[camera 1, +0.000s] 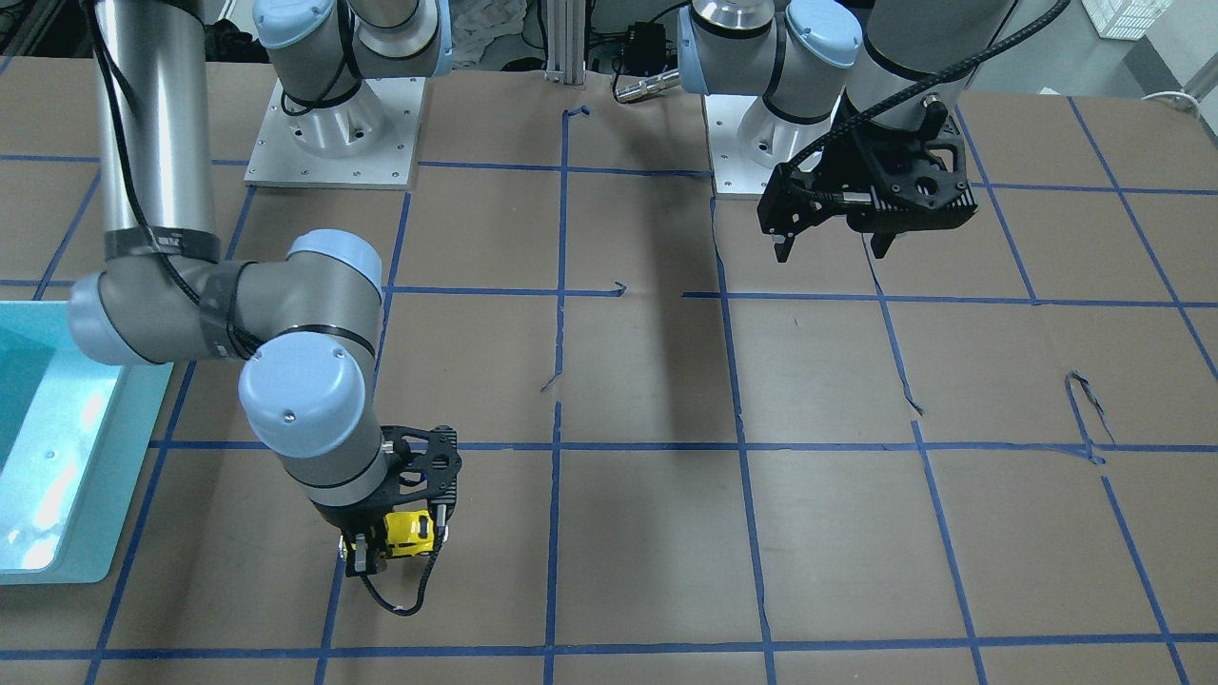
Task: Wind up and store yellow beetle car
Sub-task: 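Lift the car with the right gripper and carry it over the blue bin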
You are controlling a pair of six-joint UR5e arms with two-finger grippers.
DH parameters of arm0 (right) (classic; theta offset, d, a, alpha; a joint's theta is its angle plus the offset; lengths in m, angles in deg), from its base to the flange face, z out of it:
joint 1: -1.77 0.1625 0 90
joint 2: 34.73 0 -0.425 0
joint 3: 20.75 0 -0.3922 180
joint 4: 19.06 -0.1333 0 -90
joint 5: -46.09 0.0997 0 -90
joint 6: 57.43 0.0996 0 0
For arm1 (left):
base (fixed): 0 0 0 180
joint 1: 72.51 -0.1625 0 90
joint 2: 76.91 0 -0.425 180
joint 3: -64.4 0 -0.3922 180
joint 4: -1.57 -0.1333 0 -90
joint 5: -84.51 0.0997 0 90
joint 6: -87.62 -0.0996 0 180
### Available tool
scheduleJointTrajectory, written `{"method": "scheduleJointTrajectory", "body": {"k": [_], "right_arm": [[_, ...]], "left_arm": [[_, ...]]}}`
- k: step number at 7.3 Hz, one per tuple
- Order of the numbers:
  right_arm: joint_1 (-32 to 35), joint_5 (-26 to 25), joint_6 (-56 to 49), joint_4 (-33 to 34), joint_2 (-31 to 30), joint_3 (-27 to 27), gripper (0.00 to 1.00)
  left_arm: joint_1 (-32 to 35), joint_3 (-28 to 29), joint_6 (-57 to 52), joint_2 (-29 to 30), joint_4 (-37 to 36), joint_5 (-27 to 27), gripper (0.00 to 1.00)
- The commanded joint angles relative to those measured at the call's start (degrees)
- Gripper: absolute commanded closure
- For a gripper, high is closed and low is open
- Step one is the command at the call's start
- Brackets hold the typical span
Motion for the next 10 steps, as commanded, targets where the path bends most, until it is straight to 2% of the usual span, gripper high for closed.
{"method": "scheduleJointTrajectory", "body": {"k": [1, 4, 7, 8, 10], "right_arm": [[-8.2, -0.3, -6.5, -8.6, -7.4, 0.5, 0.99], [-21.1, -1.5, -16.9, -15.9, -13.4, 0.6, 0.99], [-33.5, -1.7, -28.7, -15.7, -13.1, 0.8, 0.99], [-35.4, -1.6, -30.2, -13.8, -12.3, 2.7, 0.99], [-37.0, -1.7, -32.3, -0.4, -10.4, 11.1, 0.99]], "left_arm": [[0.0, -0.3, 0.0, -0.1, 0.1, 0.0, 0.00], [0.0, -0.9, 0.1, -0.3, 0.1, 0.0, 0.00], [0.1, -1.5, 0.1, -0.2, -0.1, -0.3, 0.00], [0.1, -1.5, 0.1, -0.3, 0.0, -0.3, 0.00], [0.1, -1.7, 0.2, 0.7, -0.1, -0.5, 0.00]]}}
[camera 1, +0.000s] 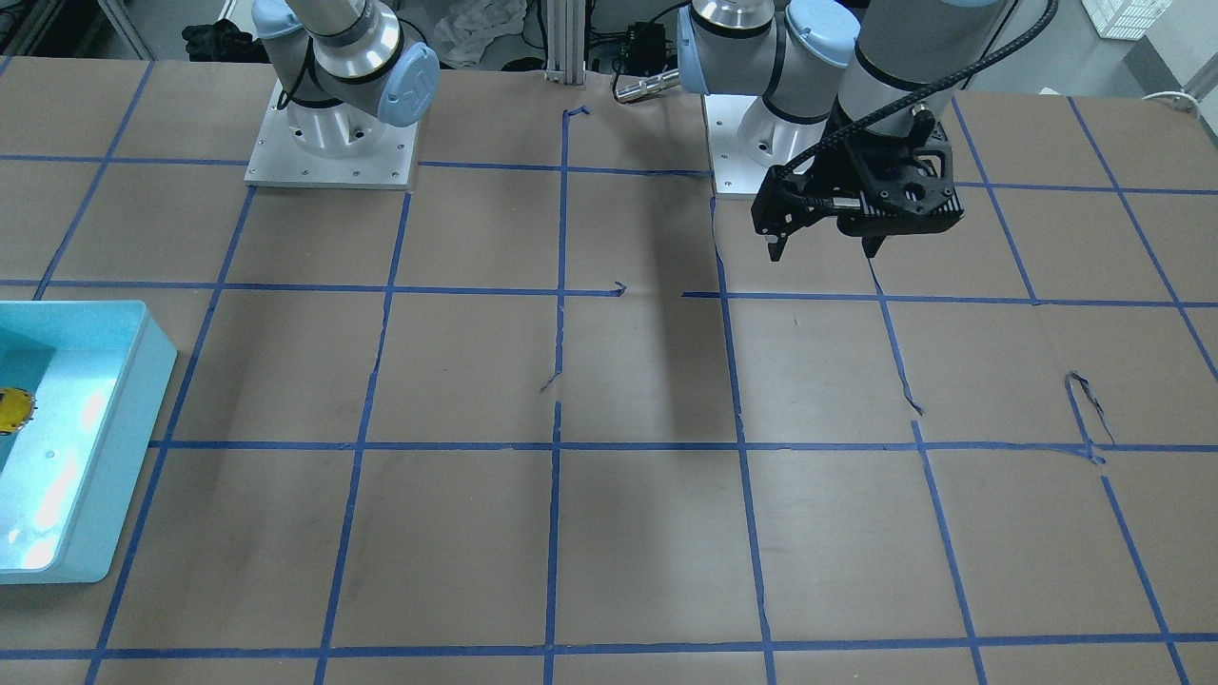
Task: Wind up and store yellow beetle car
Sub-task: 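Lower the car into the blue bin and open the right gripper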
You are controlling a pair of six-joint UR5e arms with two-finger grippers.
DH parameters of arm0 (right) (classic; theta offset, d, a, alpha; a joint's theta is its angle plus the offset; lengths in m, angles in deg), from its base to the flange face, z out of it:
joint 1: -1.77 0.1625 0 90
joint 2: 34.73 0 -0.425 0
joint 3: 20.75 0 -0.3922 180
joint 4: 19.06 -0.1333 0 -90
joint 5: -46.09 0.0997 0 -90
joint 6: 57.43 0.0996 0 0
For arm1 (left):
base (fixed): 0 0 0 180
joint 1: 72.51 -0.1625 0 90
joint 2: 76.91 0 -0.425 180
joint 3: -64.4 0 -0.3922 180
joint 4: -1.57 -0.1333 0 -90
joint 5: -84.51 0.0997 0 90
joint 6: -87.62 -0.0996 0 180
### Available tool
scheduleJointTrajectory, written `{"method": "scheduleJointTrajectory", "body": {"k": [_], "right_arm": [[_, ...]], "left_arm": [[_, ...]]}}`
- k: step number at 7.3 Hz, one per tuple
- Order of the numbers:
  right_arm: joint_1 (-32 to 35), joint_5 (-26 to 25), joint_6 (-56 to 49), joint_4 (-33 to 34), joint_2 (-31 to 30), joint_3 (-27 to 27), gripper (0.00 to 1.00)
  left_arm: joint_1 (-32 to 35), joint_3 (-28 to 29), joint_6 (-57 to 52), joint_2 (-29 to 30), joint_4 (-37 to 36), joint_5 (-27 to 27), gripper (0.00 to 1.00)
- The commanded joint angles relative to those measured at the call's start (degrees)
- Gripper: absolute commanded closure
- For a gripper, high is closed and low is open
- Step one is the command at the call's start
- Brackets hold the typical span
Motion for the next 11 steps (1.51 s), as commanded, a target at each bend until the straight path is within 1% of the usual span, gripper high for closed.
{"method": "scheduleJointTrajectory", "body": {"k": [1, 2, 4, 5, 6, 7, 8, 9, 10, 11], "right_arm": [[-1.5, 0.0, -3.3, 13.6, 3.3, 8.2, 0.99], [-2.3, 0.4, -3.8, 15.8, 4.9, 9.3, 0.99], [-2.5, 0.8, -3.9, 17.2, 6.9, 9.4, 0.97], [-2.5, 0.8, -3.9, 17.9, 7.6, 9.5, 0.94], [-2.5, 0.7, -3.9, 17.9, 8.1, 9.5, 0.48], [-2.5, 0.1, -3.6, 17.7, 7.6, 9.4, 0.00], [-2.5, -0.4, -3.1, 17.1, 6.7, 8.8, 0.00], [-2.3, -0.1, -1.9, 16.3, 3.8, 8.6, 0.00], [-2.0, 0.6, 1.3, 12.2, -0.8, 8.3, 0.00], [-1.4, 0.7, 2.8, 7.1, -4.8, 6.9, 0.00]], "left_arm": [[0.2, -0.4, 0.1, 0.6, -0.1, -0.1, 0.00], [0.7, -0.7, 0.2, -0.2, 0.0, 0.0, 0.00], [1.1, -0.6, 0.1, -0.3, 0.0, -1.1, 0.00], [1.1, 0.1, -0.2, -0.6, 0.0, -1.2, 0.00], [1.2, 0.1, 0.1, -1.3, -0.1, -4.8, 0.00], [0.8, 0.2, -0.2, -1.8, 0.0, -8.2, 0.00], [0.9, -0.1, -1.0, -1.7, 0.2, -4.9, 0.00], [0.9, -0.2, -4.5, -1.7, -0.2, -0.1, 0.00], [0.4, 0.2, -5.9, -1.7, -0.2, -2.6, 0.00], [0.0, 0.3, -6.1, -1.7, -0.2, -2.9, 0.00]]}}
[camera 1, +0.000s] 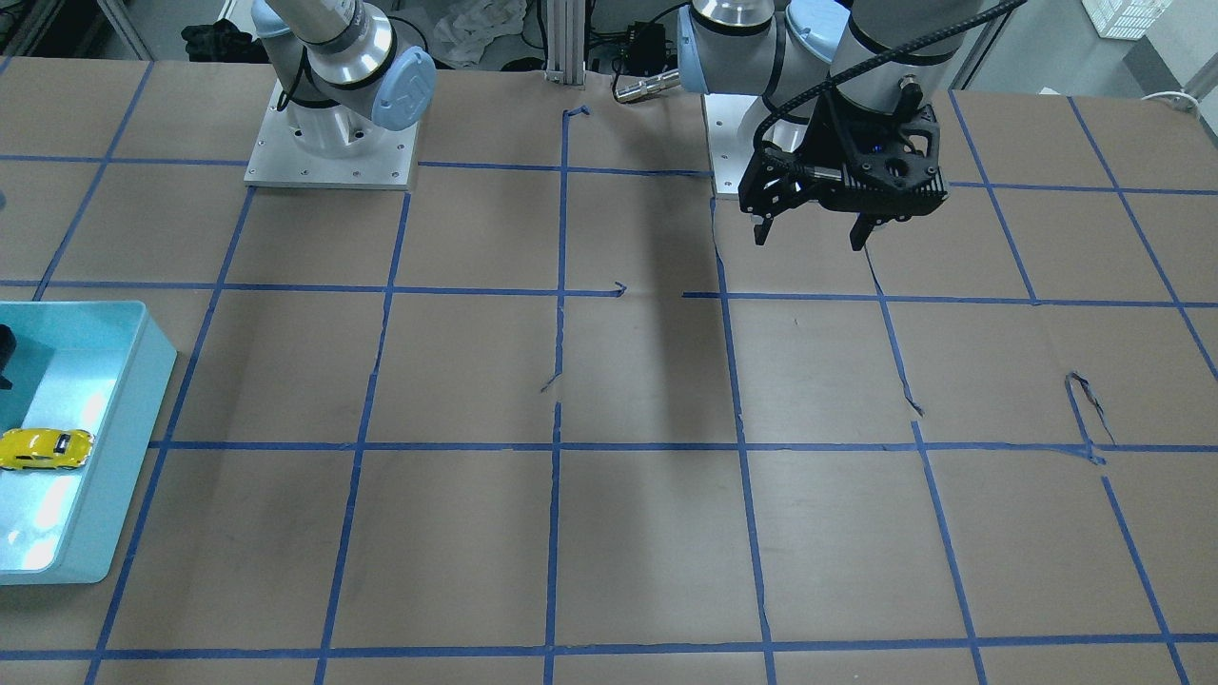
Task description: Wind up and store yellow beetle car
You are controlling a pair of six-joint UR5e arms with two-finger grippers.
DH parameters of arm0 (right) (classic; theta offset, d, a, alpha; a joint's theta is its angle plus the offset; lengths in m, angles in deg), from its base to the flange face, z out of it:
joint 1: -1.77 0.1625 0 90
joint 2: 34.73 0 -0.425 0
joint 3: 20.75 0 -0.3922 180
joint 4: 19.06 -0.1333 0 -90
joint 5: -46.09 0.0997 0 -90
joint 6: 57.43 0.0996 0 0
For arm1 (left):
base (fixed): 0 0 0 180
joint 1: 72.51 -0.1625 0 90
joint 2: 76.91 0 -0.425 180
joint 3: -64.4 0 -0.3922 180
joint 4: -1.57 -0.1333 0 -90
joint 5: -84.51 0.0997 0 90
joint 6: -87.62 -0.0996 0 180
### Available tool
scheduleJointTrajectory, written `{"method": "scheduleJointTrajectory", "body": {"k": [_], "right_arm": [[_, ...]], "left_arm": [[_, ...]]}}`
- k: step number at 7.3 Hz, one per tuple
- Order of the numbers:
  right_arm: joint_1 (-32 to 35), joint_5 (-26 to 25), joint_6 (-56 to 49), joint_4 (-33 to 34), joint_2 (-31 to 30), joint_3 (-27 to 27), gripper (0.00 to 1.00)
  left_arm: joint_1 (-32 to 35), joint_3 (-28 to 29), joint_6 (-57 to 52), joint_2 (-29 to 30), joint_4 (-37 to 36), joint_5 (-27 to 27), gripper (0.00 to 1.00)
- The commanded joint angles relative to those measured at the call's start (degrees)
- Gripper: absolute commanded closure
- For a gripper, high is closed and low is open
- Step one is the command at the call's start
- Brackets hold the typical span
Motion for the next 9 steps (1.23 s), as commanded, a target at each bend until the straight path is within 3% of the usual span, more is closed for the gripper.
{"method": "scheduleJointTrajectory", "body": {"k": [1, 3, 4, 6, 9], "right_arm": [[1.9, 0.7, 4.8, -12.3, -8.1, -4.5, 0.00], [2.4, 1.7, 16.2, -29.7, -10.6, -15.3, 0.00], [4.1, 1.6, 21.2, -34.6, -10.8, -19.5, 0.00], [10.9, 3.0, 33.6, -37.4, -12.2, -22.4, 0.00], [22.6, 3.2, 63.4, -40.5, -15.0, -22.3, 0.00]], "left_arm": [[-0.5, 0.6, -1.2, -0.1, 0.2, -0.2, 0.00], [-0.5, 0.4, -1.2, 0.0, 0.2, -0.5, 0.00], [-0.5, 0.5, -1.2, -0.1, 0.2, -0.5, 0.00], [-0.5, 0.6, -1.2, -0.2, 0.2, -0.1, 0.00], [-0.7, 0.6, -4.8, -0.1, 0.2, 0.0, 0.00]]}}
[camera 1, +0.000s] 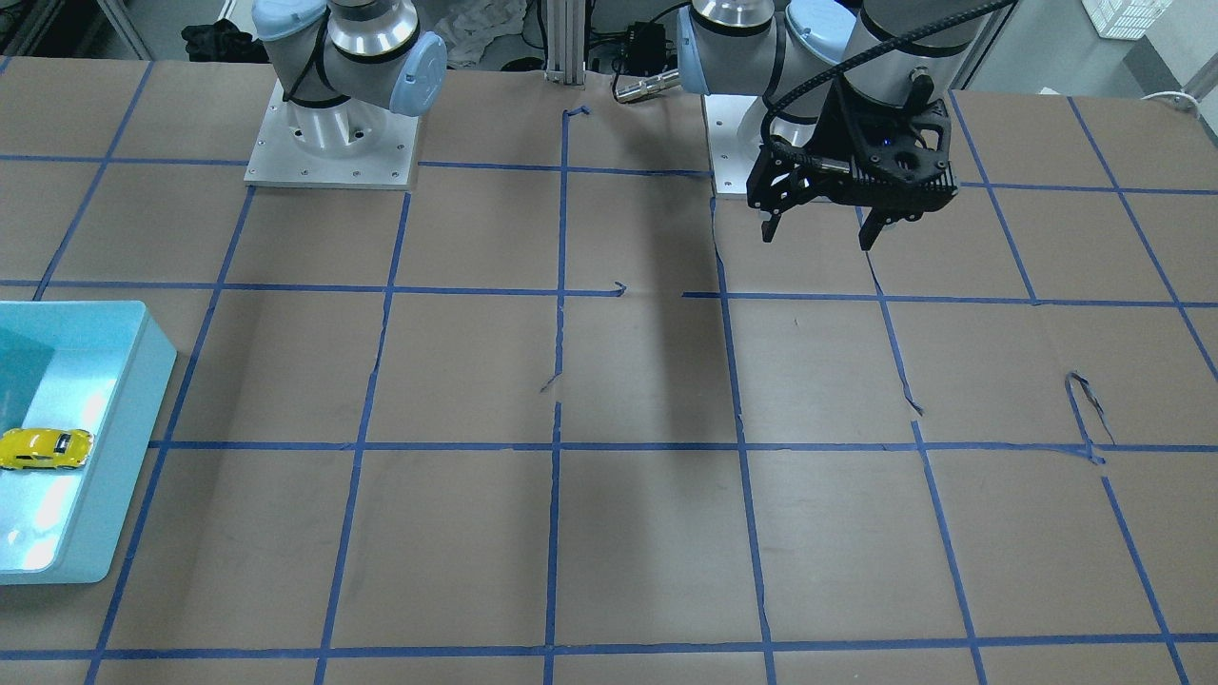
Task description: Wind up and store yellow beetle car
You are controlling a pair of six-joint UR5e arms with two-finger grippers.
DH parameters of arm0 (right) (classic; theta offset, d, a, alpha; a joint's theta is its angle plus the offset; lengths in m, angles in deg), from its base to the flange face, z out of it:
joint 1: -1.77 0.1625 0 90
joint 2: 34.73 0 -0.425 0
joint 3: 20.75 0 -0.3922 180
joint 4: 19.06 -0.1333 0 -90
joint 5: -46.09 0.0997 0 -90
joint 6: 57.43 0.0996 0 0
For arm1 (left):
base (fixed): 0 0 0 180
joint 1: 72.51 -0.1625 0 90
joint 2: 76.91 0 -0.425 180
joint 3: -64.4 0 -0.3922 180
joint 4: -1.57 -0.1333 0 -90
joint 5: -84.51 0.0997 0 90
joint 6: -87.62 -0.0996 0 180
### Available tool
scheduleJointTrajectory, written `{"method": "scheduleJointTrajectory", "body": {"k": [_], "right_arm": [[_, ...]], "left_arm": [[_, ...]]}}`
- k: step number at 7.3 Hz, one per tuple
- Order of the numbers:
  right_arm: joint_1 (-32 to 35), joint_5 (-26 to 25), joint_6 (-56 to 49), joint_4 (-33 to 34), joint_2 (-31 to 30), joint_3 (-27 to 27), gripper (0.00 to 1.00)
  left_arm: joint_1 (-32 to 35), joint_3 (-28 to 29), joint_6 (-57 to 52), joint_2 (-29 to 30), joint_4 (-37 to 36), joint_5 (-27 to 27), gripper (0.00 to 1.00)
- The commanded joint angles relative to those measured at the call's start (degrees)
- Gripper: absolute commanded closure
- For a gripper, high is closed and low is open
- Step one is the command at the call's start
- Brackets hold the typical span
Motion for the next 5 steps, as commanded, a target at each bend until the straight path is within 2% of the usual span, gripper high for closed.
{"method": "scheduleJointTrajectory", "body": {"k": [1, 5], "right_arm": [[10.5, -0.1, 23.1, -0.8, -1.2, 0.0, 0.00], [18.9, 0.4, 57.5, -0.2, -0.4, 0.1, 0.00]], "left_arm": [[-0.2, 0.0, -0.8, 0.0, 0.5, -0.1, 0.00], [-0.1, -0.2, -1.2, 0.0, 0.6, -0.2, 0.00]]}}
